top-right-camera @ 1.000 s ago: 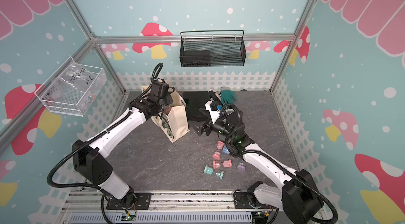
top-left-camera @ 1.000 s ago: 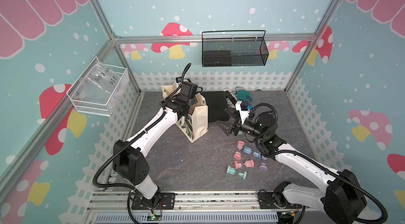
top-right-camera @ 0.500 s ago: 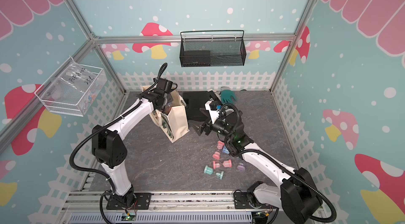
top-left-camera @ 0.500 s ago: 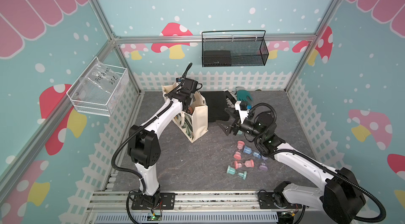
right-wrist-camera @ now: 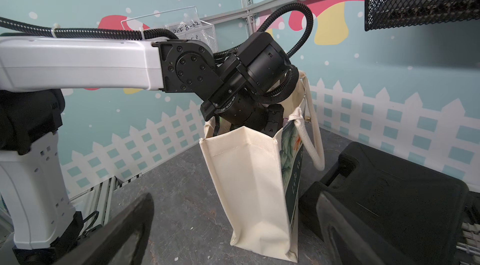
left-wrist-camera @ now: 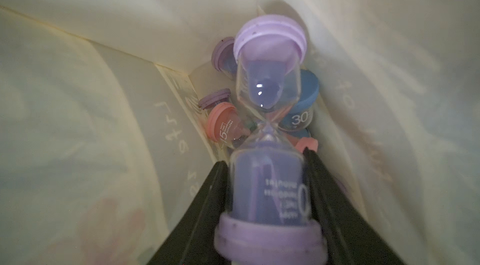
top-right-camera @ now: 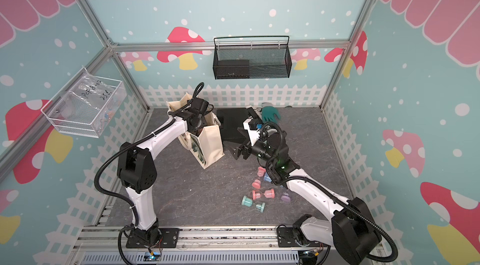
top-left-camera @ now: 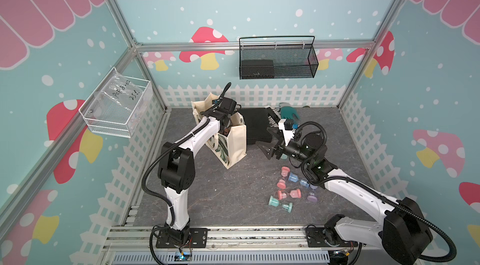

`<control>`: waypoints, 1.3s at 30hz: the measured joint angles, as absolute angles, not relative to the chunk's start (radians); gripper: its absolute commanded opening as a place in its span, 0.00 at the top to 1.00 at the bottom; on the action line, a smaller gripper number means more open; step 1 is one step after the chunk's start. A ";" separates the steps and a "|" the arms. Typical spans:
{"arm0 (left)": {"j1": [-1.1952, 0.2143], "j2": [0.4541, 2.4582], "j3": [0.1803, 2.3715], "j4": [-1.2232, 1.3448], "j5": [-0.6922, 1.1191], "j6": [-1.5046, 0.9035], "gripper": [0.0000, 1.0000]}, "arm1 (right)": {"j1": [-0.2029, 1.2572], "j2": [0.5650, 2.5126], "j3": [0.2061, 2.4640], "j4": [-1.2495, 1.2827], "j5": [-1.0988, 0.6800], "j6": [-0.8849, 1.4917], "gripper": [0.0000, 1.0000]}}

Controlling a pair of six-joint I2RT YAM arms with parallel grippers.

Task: Put the hourglass into the canvas bag
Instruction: Place the hourglass in the canvas bag.

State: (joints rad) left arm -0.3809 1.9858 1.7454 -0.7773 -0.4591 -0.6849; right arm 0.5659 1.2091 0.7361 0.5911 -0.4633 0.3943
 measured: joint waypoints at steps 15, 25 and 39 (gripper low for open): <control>-0.381 1.981 1.733 -0.774 -0.430 -0.685 0.48 | 0.566 1.209 0.736 0.583 -0.428 0.397 0.01; -0.381 1.886 1.702 -0.759 -0.395 -0.685 0.41 | 0.566 1.205 0.736 0.553 -0.397 0.395 0.00; -0.410 1.646 1.635 -0.699 -0.319 -0.672 0.37 | 0.566 1.159 0.760 0.418 -0.268 0.377 0.01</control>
